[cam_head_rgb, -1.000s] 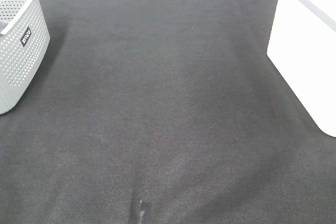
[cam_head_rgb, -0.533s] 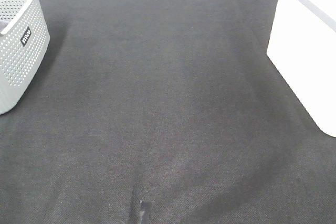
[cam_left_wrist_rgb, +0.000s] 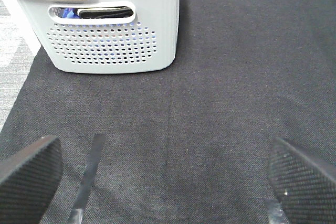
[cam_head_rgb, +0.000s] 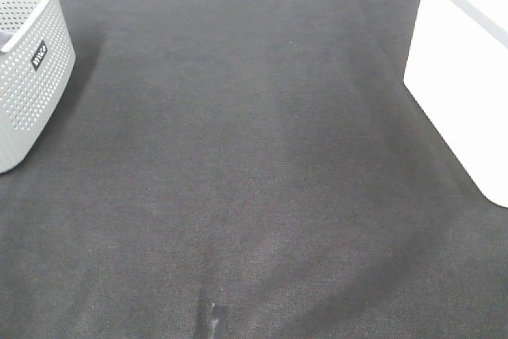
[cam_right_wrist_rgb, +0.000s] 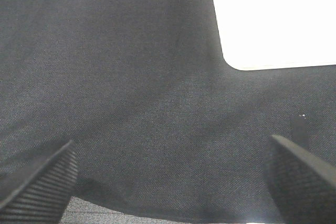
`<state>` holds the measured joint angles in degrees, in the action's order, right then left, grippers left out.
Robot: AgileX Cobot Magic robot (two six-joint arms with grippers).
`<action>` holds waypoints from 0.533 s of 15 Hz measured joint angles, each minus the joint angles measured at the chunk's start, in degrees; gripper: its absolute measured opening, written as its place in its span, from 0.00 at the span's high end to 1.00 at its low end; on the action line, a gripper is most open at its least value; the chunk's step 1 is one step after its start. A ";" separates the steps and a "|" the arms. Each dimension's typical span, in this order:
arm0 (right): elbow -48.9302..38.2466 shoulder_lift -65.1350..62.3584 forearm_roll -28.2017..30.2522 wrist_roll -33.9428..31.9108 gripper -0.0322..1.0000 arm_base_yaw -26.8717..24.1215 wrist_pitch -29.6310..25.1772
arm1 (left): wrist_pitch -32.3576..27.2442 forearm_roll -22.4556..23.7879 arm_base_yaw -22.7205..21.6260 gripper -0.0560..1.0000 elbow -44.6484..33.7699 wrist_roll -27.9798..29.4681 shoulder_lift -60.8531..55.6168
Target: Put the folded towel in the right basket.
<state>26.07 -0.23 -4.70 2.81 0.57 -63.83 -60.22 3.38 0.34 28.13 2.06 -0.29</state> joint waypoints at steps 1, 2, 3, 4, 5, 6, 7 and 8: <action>0.00 0.00 0.00 0.00 0.09 0.00 0.00 | 0.00 0.00 0.00 0.01 0.00 0.00 0.00; 0.00 0.00 0.00 0.00 0.09 0.00 0.00 | 0.00 0.00 0.00 0.01 0.00 0.00 0.00; 0.00 0.00 0.00 0.00 0.09 0.00 0.00 | 0.00 0.00 0.00 0.01 0.00 0.00 0.00; 0.00 0.00 0.00 0.00 0.09 0.00 0.00 | 0.00 0.00 0.00 0.01 0.00 0.00 0.00; 0.00 0.00 0.00 0.00 0.09 0.00 0.00 | 0.00 0.00 0.00 0.01 0.00 0.00 0.00; 0.00 0.00 0.00 0.00 0.09 0.00 0.00 | 0.00 0.00 0.00 0.01 0.00 0.00 0.00; 0.00 0.00 0.00 0.00 0.09 0.00 0.00 | 0.00 0.00 0.00 0.01 0.00 0.00 0.00; 0.00 0.00 0.00 0.00 0.09 0.00 0.00 | 0.00 0.00 0.00 0.01 0.00 0.00 0.00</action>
<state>26.07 -0.23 -4.70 2.81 0.57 -63.83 -60.22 3.38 0.34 28.13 2.06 -0.29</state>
